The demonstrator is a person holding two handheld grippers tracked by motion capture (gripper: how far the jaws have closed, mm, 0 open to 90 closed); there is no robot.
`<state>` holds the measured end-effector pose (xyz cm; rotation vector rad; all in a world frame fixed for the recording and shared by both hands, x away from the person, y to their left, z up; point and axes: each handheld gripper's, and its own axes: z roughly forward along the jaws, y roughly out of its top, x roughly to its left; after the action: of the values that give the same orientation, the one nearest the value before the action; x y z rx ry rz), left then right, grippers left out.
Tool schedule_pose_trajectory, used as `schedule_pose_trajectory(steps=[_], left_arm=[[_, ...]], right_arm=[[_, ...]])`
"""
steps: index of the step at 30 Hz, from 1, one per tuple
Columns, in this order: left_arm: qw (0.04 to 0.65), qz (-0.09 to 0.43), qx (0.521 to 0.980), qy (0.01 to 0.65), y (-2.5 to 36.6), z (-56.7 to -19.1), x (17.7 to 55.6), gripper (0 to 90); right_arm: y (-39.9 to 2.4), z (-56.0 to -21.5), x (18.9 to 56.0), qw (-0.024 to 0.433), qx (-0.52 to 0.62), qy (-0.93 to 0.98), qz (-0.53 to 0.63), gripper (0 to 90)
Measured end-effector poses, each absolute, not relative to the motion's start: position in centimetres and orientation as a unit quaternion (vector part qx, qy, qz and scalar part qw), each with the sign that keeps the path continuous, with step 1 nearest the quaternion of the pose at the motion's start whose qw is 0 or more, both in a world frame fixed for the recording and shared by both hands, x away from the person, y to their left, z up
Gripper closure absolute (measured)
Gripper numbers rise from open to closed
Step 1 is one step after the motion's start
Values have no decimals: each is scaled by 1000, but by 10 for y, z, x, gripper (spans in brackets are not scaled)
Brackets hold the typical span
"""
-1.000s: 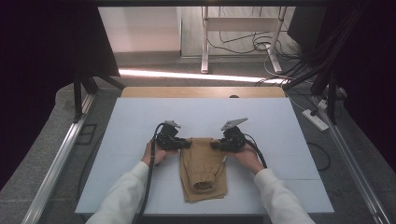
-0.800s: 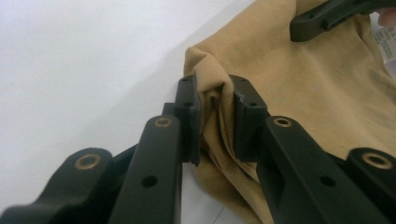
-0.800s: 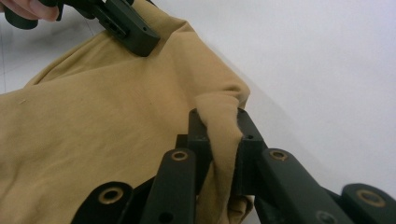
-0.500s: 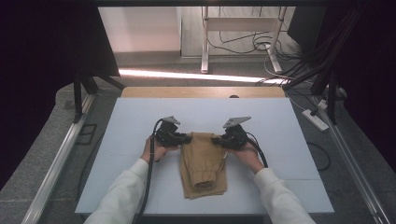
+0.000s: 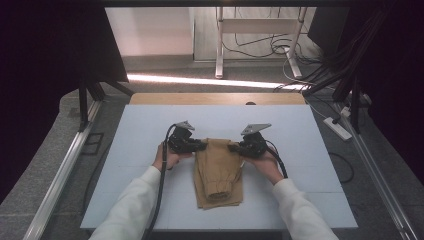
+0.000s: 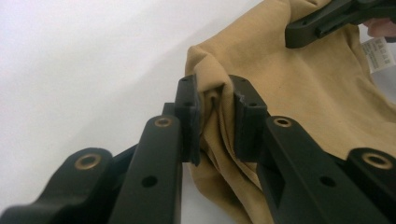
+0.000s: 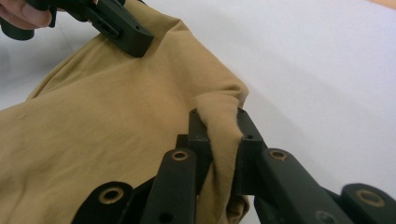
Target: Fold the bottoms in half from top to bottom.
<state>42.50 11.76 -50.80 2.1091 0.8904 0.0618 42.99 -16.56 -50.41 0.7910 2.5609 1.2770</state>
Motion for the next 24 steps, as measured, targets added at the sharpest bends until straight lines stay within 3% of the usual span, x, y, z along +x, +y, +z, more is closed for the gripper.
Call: schedule_pose_trajectory(steps=[24], left_arm=[[417,44,836,355,121,-493,462,749]], right_arm=[[-163,-494,467,89,293,842,443,814]])
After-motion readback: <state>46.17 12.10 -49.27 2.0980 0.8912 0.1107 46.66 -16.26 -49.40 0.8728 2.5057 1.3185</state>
